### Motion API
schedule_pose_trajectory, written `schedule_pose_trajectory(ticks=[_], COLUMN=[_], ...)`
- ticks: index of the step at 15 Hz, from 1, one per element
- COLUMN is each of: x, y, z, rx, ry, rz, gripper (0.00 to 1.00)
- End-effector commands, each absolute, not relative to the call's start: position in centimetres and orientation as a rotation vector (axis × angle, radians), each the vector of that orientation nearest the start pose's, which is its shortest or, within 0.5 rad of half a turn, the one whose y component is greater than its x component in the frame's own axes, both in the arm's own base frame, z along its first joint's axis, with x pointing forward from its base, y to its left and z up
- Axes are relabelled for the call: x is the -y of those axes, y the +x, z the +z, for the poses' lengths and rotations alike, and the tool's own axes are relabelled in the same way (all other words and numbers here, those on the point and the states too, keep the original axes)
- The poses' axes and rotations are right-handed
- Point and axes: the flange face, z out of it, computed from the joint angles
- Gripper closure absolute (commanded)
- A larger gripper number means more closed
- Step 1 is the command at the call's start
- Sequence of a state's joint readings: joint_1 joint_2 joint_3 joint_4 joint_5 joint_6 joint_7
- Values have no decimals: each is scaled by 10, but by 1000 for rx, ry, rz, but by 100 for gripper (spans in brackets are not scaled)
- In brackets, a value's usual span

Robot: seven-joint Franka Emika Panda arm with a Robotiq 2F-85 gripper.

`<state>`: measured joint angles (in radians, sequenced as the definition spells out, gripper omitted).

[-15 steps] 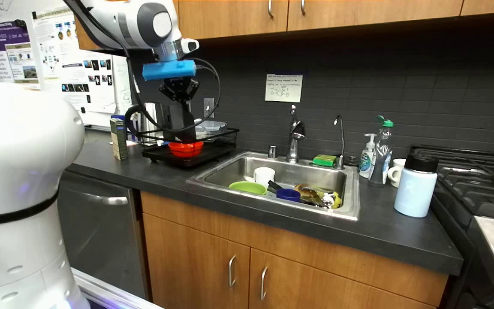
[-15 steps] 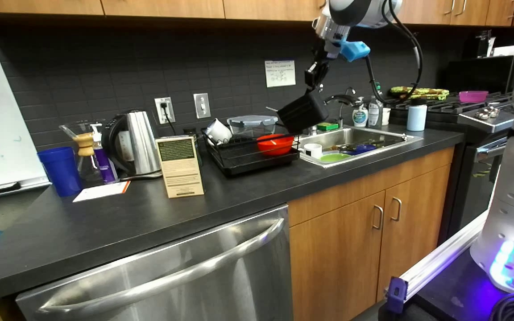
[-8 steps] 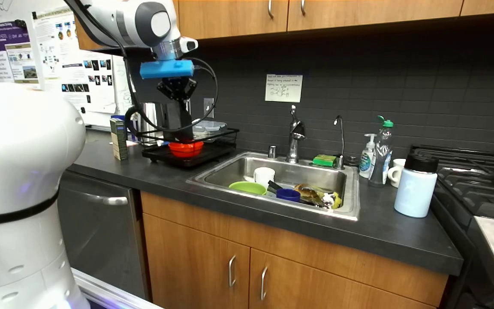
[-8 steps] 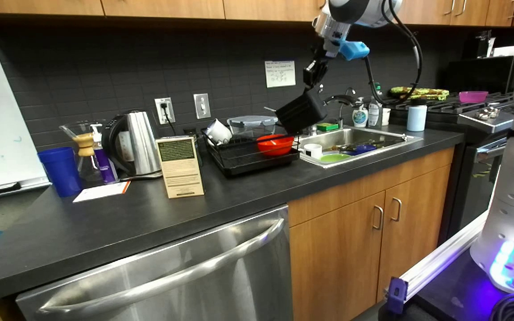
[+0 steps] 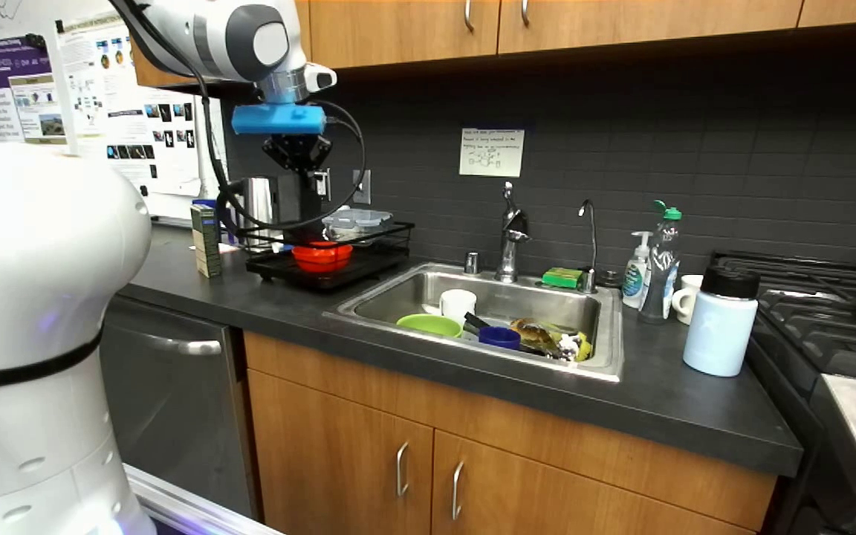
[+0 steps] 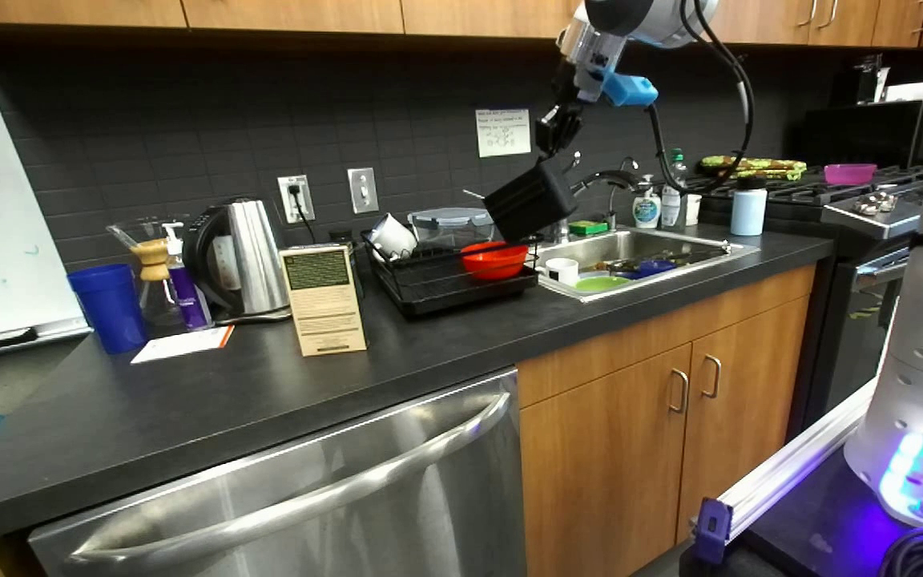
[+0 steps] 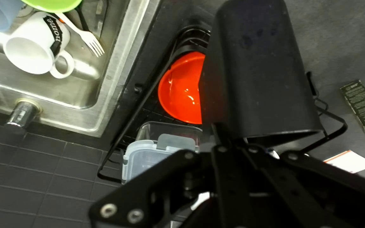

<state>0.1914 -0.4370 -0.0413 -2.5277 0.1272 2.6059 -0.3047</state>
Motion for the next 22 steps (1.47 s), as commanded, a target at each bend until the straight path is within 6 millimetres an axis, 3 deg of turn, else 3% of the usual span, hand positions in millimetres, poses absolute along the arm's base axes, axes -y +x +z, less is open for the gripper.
schedule_pose_trajectory(ticks=[1, 8, 18, 22], x=[-78, -100, -170, -184], y=[439, 437, 417, 415], z=[494, 492, 494, 494], rx=[507, 444, 344, 330], ry=[-2869, -2847, -2805, -2797], rz=[-800, -787, -832, -835], gripper=[99, 99, 99, 99])
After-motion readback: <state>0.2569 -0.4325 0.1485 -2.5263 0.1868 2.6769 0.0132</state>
